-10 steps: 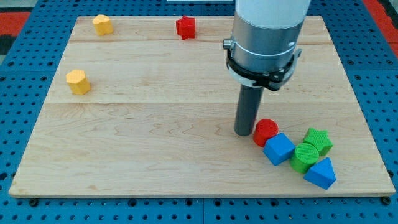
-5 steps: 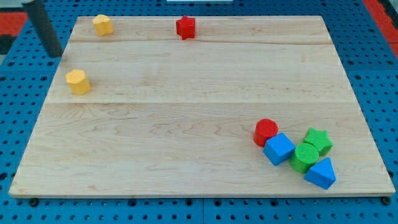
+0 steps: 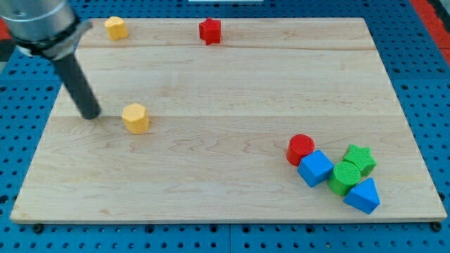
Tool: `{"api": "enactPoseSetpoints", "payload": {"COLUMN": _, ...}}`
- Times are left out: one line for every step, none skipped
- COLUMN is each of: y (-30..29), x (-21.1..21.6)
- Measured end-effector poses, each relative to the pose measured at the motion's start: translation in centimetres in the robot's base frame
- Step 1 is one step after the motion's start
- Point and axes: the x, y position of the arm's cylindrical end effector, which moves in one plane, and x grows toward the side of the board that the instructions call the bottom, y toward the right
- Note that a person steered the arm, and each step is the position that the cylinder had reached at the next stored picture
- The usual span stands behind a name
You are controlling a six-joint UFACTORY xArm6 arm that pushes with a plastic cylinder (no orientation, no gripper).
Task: Push the yellow hexagon into the red circle
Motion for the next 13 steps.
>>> {"api": "enactPoseSetpoints", "payload": {"y": 10.1, "x": 0.5}}
{"api": "enactPoseSetpoints", "payload": {"y": 16.9, "x": 1.4}}
{"api": "enactPoseSetpoints", "payload": {"y": 13.6, "x": 2.7}}
{"api": "enactPoseSetpoints", "payload": {"y": 8.6, "x": 2.1}}
{"api": "enactPoseSetpoints", "payload": {"y": 11.9, "x": 7.3}}
{"api": "enactPoseSetpoints", "payload": {"y": 17.8, "x": 8.3}}
{"api": "enactPoseSetpoints", "payload": {"y": 15.2, "x": 6.9}}
{"api": "enactPoseSetpoints", "payload": {"y": 14.1, "x": 1.6}}
{"api": "enactPoseSetpoints", "payload": {"y": 19.5, "x": 2.0}}
{"api": "enactPoseSetpoints", "payload": {"y": 21.5, "x": 4.7}}
{"api": "enactPoseSetpoints", "payload": {"y": 17.1, "x": 3.5}}
{"api": "enactPoseSetpoints", "payload": {"y": 12.6, "x": 4.8}}
{"api": "enactPoseSetpoints", "payload": {"y": 18.9, "x": 9.3}}
